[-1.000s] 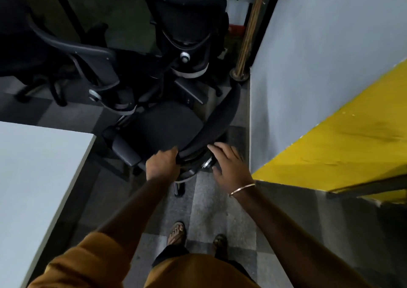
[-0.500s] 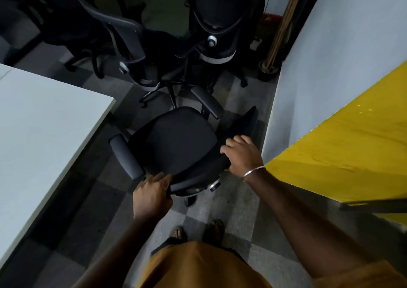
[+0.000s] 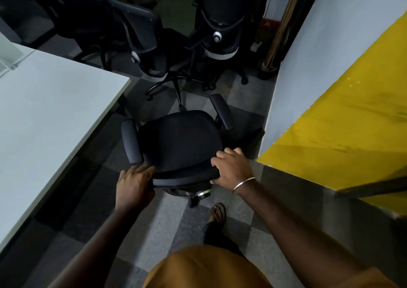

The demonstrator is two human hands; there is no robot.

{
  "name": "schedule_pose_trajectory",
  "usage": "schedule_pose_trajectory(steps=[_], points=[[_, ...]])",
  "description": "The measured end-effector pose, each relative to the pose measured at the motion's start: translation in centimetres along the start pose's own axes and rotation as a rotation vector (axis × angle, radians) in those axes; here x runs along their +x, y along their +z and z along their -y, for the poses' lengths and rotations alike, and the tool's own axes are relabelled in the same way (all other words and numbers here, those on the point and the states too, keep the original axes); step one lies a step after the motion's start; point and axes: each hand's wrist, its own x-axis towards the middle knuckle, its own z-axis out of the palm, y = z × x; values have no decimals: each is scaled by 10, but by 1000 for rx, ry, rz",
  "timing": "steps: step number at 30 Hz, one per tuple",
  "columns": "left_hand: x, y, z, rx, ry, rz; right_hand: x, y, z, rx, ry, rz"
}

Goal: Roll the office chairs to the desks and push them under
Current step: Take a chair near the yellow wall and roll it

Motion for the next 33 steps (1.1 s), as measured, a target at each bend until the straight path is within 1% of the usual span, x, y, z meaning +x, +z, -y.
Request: schedule_pose_trajectory(steps=[5, 8, 14, 17, 20, 25, 28, 31, 33], points=[[-52, -5, 33, -33, 23, -64, -50, 13, 65, 53, 69, -18], [-86, -8, 44, -78, 37, -38, -86, 20, 93, 68, 87, -2], [-166, -6, 50, -53, 36, 0, -163, 29, 139, 72, 132, -7], [-212, -1, 49, -25, 53, 12, -199, 37, 156, 48, 116, -2], [-253, 3, 44, 18, 93, 27, -227, 40, 167, 43, 109, -2], [-317, 10, 1, 36, 208, 21, -284, 47, 182, 41, 104, -13], [-357, 18, -16, -18, 153, -24, -315, 59, 196, 35, 92, -36], [-384, 22, -12, -21, 150, -85, -337, 67, 214, 51, 84, -59], [-384, 17, -6, -13, 126, -49, -340, 60, 226, 55, 91, -51]])
